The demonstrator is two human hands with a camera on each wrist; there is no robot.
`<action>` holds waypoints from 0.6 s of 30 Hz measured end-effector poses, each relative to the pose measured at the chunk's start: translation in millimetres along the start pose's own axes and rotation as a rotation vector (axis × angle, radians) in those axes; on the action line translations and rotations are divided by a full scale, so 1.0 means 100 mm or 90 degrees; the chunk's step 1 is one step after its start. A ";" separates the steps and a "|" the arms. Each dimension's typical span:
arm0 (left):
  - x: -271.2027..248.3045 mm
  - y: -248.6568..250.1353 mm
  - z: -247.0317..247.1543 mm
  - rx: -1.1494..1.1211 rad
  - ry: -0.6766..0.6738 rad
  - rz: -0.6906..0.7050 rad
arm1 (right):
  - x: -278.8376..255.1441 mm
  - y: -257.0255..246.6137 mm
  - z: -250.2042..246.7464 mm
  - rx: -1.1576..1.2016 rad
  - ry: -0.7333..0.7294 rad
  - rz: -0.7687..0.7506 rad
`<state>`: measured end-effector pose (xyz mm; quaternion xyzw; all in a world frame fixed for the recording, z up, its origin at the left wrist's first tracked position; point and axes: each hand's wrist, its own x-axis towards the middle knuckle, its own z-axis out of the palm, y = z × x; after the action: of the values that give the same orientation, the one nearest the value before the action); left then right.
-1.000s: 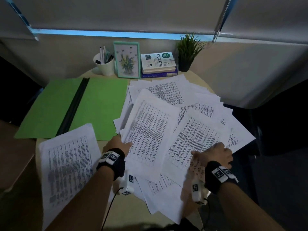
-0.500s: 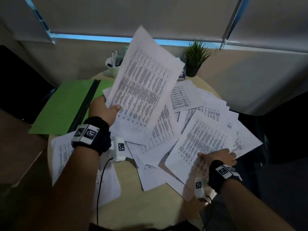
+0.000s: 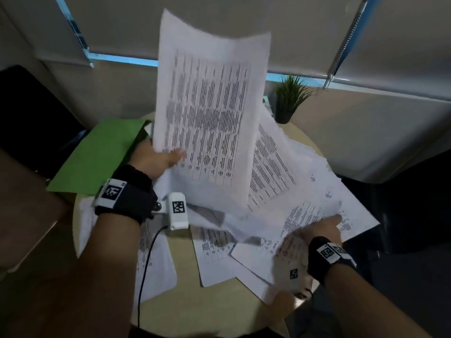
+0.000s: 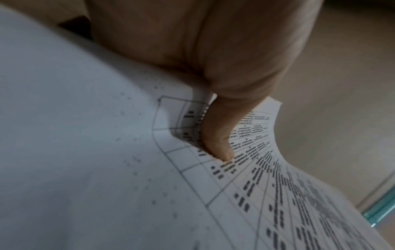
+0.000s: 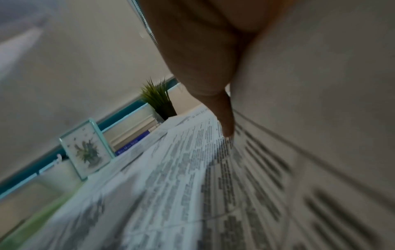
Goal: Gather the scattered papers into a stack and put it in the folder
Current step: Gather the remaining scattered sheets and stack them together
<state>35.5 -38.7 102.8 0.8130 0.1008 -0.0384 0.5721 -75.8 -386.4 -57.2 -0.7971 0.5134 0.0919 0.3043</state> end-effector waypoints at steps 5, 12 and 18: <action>0.07 -0.67 0.31 0.190 -0.096 -0.174 | 0.05 -0.11 -0.23 0.047 -0.016 -0.089; -0.02 -1.13 0.59 0.321 -0.100 -0.264 | 0.08 -0.29 -0.51 -0.013 -0.053 -0.151; -0.04 -1.31 0.61 0.365 -0.104 -0.279 | 0.11 0.10 -0.37 -0.034 -0.046 -0.052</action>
<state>7.2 -53.8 -38.2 0.8937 0.2115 -0.2515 0.3054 -85.7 -419.6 -36.4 -0.8215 0.4664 0.1216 0.3047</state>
